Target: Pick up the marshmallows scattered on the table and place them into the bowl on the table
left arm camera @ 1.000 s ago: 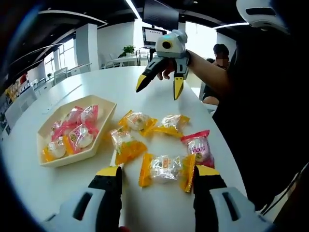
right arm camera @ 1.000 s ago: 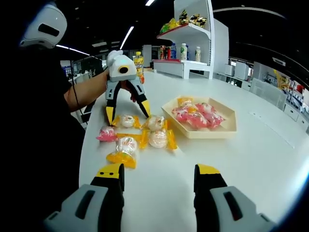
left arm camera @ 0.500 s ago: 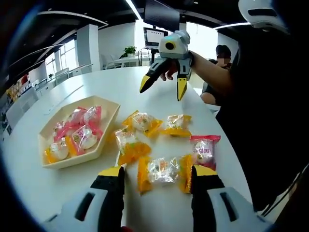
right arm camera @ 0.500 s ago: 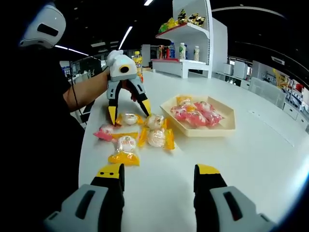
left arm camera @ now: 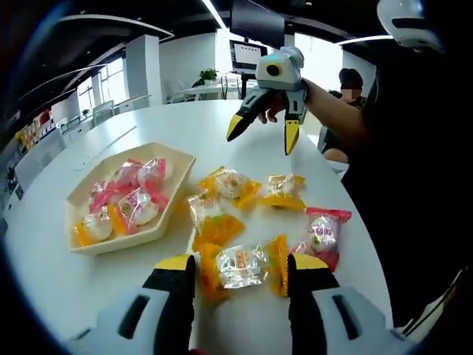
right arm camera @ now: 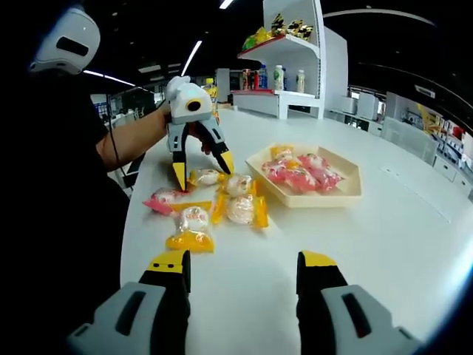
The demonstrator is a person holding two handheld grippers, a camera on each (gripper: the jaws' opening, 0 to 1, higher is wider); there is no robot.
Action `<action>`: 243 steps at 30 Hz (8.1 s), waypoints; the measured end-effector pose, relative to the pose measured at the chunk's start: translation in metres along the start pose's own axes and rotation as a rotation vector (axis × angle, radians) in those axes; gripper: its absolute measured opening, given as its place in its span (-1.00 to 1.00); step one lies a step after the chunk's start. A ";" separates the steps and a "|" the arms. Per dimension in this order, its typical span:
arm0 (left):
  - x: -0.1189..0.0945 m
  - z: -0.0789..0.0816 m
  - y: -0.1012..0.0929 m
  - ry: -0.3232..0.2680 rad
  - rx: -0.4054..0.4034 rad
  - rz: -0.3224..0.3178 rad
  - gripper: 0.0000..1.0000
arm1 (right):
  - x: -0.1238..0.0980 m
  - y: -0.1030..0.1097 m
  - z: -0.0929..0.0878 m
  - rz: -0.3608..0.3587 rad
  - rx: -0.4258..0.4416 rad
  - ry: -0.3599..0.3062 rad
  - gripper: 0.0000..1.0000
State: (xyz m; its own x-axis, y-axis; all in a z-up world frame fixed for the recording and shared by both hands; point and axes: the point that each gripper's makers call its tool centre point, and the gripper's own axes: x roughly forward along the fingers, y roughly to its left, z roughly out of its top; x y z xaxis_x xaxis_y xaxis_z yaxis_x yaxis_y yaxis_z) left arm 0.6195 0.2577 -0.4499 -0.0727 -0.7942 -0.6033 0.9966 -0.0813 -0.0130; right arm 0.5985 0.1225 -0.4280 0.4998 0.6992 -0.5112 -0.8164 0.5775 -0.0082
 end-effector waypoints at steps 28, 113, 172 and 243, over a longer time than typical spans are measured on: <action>0.002 0.001 0.014 -0.036 -0.005 0.061 -0.44 | 0.003 -0.002 -0.001 0.002 0.001 0.009 0.13; -0.036 0.079 0.002 -0.410 0.084 0.071 -0.43 | 0.003 -0.006 -0.005 -0.009 0.026 0.005 0.12; -0.043 0.114 0.118 -0.547 -0.054 0.499 -0.42 | 0.001 -0.003 -0.004 -0.004 0.021 -0.017 0.11; -0.037 0.101 0.113 -0.481 -0.110 0.470 0.62 | 0.002 -0.001 0.002 -0.005 0.008 -0.023 0.08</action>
State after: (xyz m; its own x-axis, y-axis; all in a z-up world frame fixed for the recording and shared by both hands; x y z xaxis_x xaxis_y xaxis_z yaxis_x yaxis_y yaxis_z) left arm 0.7305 0.2169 -0.3487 0.3854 -0.9116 -0.1431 0.9227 0.3795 0.0675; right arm 0.6012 0.1239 -0.4272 0.5105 0.7058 -0.4912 -0.8116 0.5842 -0.0040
